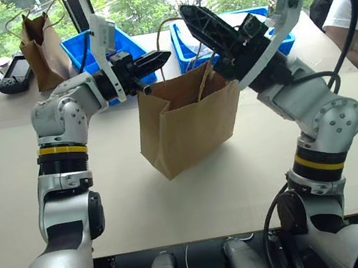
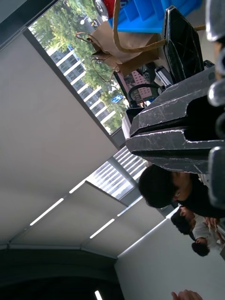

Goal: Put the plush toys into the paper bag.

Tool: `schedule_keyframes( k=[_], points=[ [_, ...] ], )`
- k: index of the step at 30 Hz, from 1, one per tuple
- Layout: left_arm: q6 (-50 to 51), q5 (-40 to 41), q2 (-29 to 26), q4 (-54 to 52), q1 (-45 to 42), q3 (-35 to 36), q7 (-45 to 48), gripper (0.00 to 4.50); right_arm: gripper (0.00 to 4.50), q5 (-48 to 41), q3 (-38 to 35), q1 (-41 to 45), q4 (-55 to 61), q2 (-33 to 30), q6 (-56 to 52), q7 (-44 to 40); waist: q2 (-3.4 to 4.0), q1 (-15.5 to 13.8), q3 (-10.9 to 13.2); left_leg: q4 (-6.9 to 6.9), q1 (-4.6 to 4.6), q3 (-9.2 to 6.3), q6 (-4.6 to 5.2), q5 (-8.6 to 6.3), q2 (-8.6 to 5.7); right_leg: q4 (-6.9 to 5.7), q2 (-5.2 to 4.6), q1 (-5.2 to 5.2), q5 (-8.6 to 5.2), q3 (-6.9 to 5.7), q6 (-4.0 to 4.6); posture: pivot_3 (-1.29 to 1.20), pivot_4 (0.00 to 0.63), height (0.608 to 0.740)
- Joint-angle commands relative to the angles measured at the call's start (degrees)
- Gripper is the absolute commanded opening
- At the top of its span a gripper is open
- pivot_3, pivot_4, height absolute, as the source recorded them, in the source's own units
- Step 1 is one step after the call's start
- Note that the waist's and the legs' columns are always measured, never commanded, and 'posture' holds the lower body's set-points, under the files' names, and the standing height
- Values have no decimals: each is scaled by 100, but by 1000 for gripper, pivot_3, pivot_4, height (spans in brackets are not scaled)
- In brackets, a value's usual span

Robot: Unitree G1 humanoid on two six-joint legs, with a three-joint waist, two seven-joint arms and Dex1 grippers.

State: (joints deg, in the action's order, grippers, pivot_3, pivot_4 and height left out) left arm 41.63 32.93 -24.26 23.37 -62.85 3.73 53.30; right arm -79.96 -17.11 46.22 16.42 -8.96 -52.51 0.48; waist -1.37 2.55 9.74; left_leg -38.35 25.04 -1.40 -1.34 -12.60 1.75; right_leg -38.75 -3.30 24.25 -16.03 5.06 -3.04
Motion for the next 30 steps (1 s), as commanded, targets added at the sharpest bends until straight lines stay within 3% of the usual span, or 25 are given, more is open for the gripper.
schedule_keyframes(
  k=[1, 16, 19, 29, 30],
  points=[
    [-53, -46, -38, -214, 21, -8, 112, 0, 55, -141, 190, -162, 291, -92, 77, 155, 0, 7, 0, 0, 0, 0, 1, 1, 0, 0, 0, 0, 0, 0, 0, 0, 150, 715],
    [794, 387, -5, -868, 367, 128, 140, 0, 55, -960, 491, -568, 572, -897, 5, 602, 0, 0, 0, -5, 3, -2, 5, 5, -1, -3, 0, -1, 0, -1, 0, 0, 150, 715],
    [1285, 798, -9, -742, 206, 492, 70, 795, 808, -1416, 505, -602, 620, -1076, 8, 714, -1, 3, 0, -5, 3, -2, 5, 5, -1, -3, 0, -1, 0, -1, 0, 0, 150, 715],
    [1364, 846, -859, -808, 249, 575, 615, 4386, 4256, -2222, 588, -506, 673, -2037, 35, 773, -1, 10, 0, -7, 3, -2, 7, 6, 0, -2, 1, -1, 0, -2, 0, 0, 150, 715],
    [1308, 791, -994, -811, 297, 529, 722, 4500, 4471, -2359, 637, -496, 658, -2194, -52, 732, -1, 8, 0, -6, 3, -2, 7, 6, 0, -1, 1, 0, 0, -2, 0, 0, 150, 715]
  ],
)
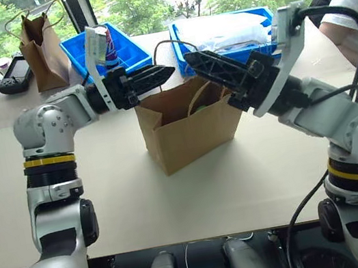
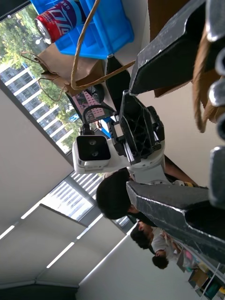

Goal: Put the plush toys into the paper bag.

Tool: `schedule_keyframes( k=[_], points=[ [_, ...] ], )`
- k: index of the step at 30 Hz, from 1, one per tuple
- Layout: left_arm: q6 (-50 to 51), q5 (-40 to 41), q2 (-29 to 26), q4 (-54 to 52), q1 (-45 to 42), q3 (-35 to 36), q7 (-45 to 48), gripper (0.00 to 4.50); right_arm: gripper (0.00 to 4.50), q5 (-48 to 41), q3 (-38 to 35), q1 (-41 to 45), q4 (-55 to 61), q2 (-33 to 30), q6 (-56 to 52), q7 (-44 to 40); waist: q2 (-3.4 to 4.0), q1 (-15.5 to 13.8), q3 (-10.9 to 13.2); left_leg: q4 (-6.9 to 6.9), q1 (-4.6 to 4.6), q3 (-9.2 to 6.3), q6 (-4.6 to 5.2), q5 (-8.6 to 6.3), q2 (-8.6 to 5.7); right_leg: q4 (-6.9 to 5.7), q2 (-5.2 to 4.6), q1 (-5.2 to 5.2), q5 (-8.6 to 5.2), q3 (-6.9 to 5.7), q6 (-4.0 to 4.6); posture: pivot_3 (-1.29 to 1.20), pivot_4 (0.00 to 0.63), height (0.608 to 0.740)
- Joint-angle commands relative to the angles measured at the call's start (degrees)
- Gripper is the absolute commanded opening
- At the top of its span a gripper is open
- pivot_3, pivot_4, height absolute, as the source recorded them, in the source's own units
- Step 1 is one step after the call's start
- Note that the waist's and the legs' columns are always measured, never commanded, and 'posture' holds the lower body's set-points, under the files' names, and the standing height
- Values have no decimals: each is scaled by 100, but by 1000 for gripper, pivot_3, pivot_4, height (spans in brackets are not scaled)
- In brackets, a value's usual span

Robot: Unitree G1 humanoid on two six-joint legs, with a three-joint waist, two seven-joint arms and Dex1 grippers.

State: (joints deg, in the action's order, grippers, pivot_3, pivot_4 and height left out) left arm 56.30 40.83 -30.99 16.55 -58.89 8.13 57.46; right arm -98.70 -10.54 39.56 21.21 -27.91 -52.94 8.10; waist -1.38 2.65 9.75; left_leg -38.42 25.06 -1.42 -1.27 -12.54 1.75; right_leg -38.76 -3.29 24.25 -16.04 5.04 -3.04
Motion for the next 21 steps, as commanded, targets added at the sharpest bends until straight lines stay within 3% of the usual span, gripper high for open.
schedule_keyframes(
  k=[1, 8, 14, 17, 20, 21],
  points=[
    [-229, -68, -469, -151, -38, 9, 454, 4500, 4471, -585, 25, 162, 169, -469, -108, -105, 0, -3, 0, 0, 0, 0, 0, 0, 0, 1, 0, 0, 0, 0, 0, 0, 150, 715],
    [-886, -425, -1038, -46, 174, -36, 847, 4500, 4471, -586, 42, -227, 126, -1465, -526, -1037, -2, -40, 1, -2, 1, 0, 1, 0, 0, 40, 0, -7, 0, -2, 0, 0, 150, 715],
    [-1384, -608, -1408, 43, 523, 55, 1174, 4500, 4471, 28, -57, -787, 376, -2437, -1033, -2022, -2, -38, 1, -5, 6, 0, 2, 0, 2, 52, 0, -7, 0, -3, 0, 0, 150, 715],
    [-2237, -1175, -1752, 51, 1060, -206, 1440, 4500, 4471, 546, -162, -940, 669, -3127, -1233, -2495, 0, -19, 0, -6, 7, 2, 2, 0, 2, 54, -1, -5, 0, -1, 0, 0, 150, 715],
    [-2620, -1150, -1799, -135, 1618, -68, 1676, 4500, 4471, 799, -261, -1037, 1072, -3693, -1334, -2945, 0, -25, 0, -4, 6, 7, 2, 0, 8, 53, 2, -2, 0, 1, 1, 0, 150, 715],
    [-2742, -1129, -1756, -257, 1826, -36, 1729, 4500, 4227, 1127, -185, -1060, 1215, -3759, -1239, -3023, -1, -28, 0, -4, 6, 5, 3, 1, 8, 53, 0, -4, 0, -1, 1, 0, 150, 715]
  ],
)
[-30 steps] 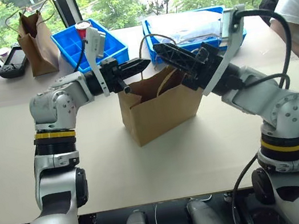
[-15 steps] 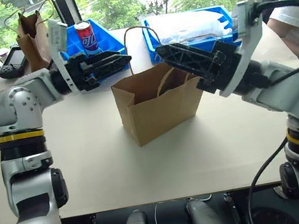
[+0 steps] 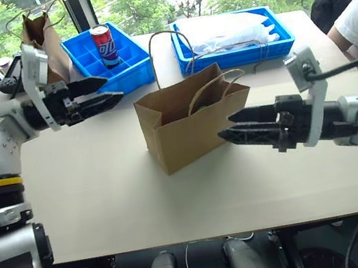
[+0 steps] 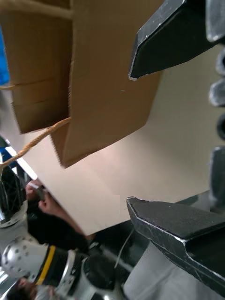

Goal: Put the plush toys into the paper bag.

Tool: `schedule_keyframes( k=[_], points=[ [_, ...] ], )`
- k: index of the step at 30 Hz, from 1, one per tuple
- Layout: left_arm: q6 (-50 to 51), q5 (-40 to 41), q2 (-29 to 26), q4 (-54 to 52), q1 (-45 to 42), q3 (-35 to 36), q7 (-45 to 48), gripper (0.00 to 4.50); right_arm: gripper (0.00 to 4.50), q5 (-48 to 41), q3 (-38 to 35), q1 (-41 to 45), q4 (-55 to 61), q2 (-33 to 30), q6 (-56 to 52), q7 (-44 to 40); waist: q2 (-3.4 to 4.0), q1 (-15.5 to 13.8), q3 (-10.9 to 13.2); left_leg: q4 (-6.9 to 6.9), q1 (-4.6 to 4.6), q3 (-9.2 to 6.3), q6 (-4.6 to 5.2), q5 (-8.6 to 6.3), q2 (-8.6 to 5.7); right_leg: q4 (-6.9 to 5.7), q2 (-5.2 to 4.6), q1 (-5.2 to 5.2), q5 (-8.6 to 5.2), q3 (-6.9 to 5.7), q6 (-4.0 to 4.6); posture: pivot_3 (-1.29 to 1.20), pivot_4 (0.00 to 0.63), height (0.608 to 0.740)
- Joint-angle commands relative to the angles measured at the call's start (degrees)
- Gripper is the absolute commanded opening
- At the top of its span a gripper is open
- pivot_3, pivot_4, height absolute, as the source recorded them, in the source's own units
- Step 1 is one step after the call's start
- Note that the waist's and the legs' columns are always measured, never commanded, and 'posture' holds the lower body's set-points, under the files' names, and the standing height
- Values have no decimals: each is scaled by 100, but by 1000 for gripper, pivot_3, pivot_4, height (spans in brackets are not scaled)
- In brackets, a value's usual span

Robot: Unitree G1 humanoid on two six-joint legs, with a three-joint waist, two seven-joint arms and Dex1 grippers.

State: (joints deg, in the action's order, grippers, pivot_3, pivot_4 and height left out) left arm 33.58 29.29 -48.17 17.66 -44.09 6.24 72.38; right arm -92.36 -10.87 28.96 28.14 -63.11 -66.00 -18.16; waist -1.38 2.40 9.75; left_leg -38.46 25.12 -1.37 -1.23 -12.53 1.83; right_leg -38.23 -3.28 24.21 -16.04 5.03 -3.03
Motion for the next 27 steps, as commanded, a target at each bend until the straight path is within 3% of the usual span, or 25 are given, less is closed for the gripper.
schedule_keyframes(
  k=[1, 2, 7, 10, 11, 13, 20, 27],
  points=[
    [-500, 62, -1, -463, 493, 166, 265, 4500, 3969, 760, -60, -5, 606, -222, 180, -420, -7, -9, 0, -1, 0, 0, 0, 0, 2, 0, 0, -1, 0, -1, 0, 0, 150, 715],
    [-525, 124, 71, -569, 624, 170, 288, 4500, 3828, 1037, 82, 19, 687, -83, 336, -392, -9, -12, 0, -2, 1, -2, 0, 0, 4, 6, 2, -2, 0, -4, 1, 0, 150, 715],
    [-582, 193, 549, -849, 810, 101, 89, 4500, 1968, 2841, 1209, 70, 1052, 664, 959, -367, -13, -40, -1, -33, 12, -2, 0, 0, 1, -1, 0, -4, 3, -3, 4, 0, 150, 715],
    [-670, 33, 725, -600, 527, -51, 110, 4500, 1017, 4465, 2259, 161, 1001, 1227, 1559, -71, -15, -44, -2, -40, 13, -2, 0, 0, -1, -6, 0, -4, 3, -3, 4, 0, 150, 715],
    [-671, 23, 752, -493, 418, -59, 141, 4500, 540, 4784, 2419, 149, 955, 1415, 1686, -11, -15, -45, -1, -39, 13, -2, 0, 0, -2, -8, 0, -1, 3, -2, 4, 0, 150, 715],
    [-732, 4, 826, -306, 206, -106, 224, 4500, 35, 5452, 2684, 140, 857, 1731, 1963, 129, -15, -39, -1, -41, 16, -2, 0, 0, -4, -19, 0, 6, 3, -3, 4, 0, 150, 715],
    [-534, 127, 1071, -392, 11, -465, 646, 4500, 35, 6687, 2848, 201, 513, 2562, 2340, 300, -15, -31, -2, -42, 14, -5, 0, 0, -7, -30, 0, 5, 3, -4, 4, 0, 150, 715],
    [-204, 213, 975, -611, 41, -689, 1136, 4500, 35, 7222, 2885, 273, 283, 3263, 2346, 245, -15, 20, -2, -41, 9, -7, 0, 0, -5, -40, 3, 6, 3, -5, 5, 0, 150, 715]
  ],
)
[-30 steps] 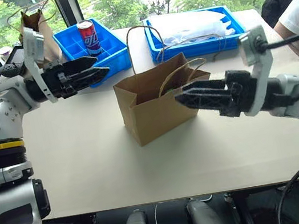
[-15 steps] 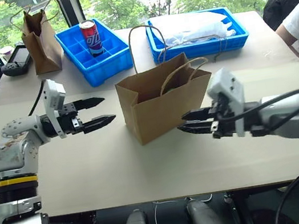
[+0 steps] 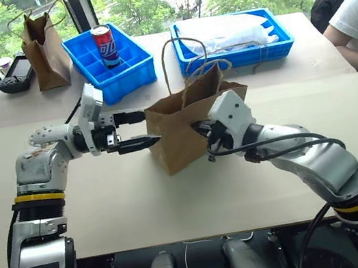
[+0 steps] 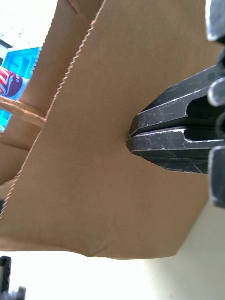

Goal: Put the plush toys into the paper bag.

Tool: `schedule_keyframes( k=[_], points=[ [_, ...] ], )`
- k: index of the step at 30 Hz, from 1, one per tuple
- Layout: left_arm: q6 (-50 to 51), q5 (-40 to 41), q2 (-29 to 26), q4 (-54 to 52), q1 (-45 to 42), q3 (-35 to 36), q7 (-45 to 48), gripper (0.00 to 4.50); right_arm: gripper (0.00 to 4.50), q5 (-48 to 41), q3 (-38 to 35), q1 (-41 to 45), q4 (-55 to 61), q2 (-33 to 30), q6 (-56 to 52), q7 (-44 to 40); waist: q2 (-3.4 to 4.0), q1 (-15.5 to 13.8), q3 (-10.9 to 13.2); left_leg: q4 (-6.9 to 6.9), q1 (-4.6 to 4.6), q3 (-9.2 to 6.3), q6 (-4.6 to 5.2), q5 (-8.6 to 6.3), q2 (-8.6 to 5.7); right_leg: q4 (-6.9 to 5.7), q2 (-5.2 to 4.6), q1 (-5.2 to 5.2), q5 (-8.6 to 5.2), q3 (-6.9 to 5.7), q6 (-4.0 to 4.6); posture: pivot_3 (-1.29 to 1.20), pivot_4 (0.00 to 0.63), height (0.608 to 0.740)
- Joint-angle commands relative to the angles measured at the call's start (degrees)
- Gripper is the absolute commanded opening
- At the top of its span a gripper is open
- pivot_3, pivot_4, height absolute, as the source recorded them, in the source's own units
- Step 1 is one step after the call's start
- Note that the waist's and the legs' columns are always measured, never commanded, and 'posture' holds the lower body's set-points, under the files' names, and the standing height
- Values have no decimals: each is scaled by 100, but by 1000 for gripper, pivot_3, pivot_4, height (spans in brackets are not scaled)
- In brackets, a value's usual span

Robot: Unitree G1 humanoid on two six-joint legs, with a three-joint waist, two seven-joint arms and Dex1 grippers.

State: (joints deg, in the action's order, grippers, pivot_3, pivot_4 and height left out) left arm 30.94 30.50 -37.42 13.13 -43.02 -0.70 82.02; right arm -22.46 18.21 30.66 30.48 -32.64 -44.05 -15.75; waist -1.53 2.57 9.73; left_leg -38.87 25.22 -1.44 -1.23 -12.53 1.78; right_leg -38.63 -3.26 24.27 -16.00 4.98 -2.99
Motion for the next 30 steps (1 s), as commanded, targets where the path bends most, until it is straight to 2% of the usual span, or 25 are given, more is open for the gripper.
schedule_keyframes(
  k=[1, 14, 15, 16, 26, 30],
  points=[
    [68, 85, -90, -136, -91, 6, 170, 4500, 35, 292, -6, 100, 27, 307, 149, -10, 0, 0, 0, 0, -2, 0, 0, 0, 0, -5, 0, 0, 0, 0, 0, 0, 150, 715],
    [156, -80, 440, -2, -174, -29, -500, 4500, 35, 794, -38, 50, -149, 993, 104, -143, 0, -10, 0, -5, -2, -4, 0, 0, -2, -27, -2, -1, 0, -4, 0, 0, 150, 715],
    [154, -105, 470, 43, -195, -17, -565, 3976, 0, 821, -45, 46, -151, 1010, 101, -154, 0, -9, 0, -5, -2, -5, 0, 0, -2, -28, -2, -1, 0, -4, 0, 0, 150, 715],
    [126, -137, 478, 83, -212, -21, -584, 3781, 0, 844, -54, 44, -154, 1029, 96, -166, 0, -7, 0, -5, -2, -5, 0, 0, -2, -29, -1, 0, 0, -4, 0, 0, 150, 715],
    [-147, -377, 637, 434, -336, -55, -726, 46, 0, 1014, -145, -52, -55, 1104, 5, -212, 0, -8, 0, -5, -5, -6, 0, 0, -3, -30, -2, -1, 0, -6, 0, 0, 150, 715],
    [-403, -525, 733, 896, -543, -15, -857, 17, 0, 968, -306, -212, 338, 863, -226, -358, 0, -26, 0, -7, -5, -6, 0, 0, -4, -29, -2, -2, 0, -7, 0, 0, 150, 715]
  ],
)
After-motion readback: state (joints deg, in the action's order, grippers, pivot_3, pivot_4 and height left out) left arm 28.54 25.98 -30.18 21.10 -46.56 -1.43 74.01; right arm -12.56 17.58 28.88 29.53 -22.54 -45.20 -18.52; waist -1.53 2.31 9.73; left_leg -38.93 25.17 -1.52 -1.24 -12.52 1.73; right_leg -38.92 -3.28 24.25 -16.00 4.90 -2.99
